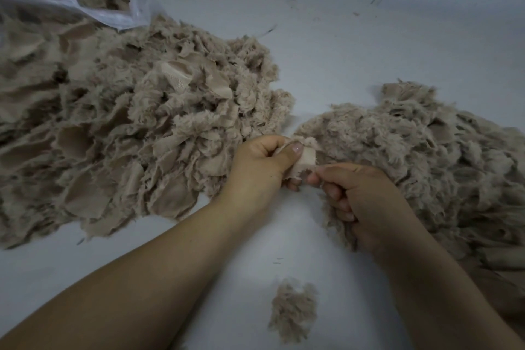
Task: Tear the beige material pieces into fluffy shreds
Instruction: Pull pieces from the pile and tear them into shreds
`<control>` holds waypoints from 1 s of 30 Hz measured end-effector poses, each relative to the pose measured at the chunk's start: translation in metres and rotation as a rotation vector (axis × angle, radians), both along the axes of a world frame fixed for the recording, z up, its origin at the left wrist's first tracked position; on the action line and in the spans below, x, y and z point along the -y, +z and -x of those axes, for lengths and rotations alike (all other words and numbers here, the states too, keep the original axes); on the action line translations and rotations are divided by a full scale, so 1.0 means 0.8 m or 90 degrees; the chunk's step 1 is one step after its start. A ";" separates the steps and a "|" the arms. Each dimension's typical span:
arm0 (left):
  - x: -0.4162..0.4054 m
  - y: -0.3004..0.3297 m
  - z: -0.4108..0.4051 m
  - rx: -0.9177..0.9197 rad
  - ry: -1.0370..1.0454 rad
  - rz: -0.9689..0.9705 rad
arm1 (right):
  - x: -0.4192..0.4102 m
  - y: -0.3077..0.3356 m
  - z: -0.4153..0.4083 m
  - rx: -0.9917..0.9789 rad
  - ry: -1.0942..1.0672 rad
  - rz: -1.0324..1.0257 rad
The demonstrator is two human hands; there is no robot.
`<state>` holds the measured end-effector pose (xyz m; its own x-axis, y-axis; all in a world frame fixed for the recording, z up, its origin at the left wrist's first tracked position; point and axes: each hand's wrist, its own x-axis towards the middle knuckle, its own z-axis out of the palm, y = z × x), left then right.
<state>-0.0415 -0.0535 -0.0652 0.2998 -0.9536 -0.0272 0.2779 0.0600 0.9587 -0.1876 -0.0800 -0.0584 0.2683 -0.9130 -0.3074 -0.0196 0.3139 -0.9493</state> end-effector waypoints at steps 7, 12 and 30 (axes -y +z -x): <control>0.001 -0.002 -0.005 0.052 -0.040 -0.001 | -0.002 0.002 0.004 -0.029 0.052 0.022; 0.001 0.004 -0.008 0.061 -0.140 -0.038 | -0.003 0.004 0.002 -0.015 0.045 0.033; 0.012 0.018 -0.024 -0.196 0.029 0.138 | 0.000 0.001 0.004 0.032 -0.016 -0.005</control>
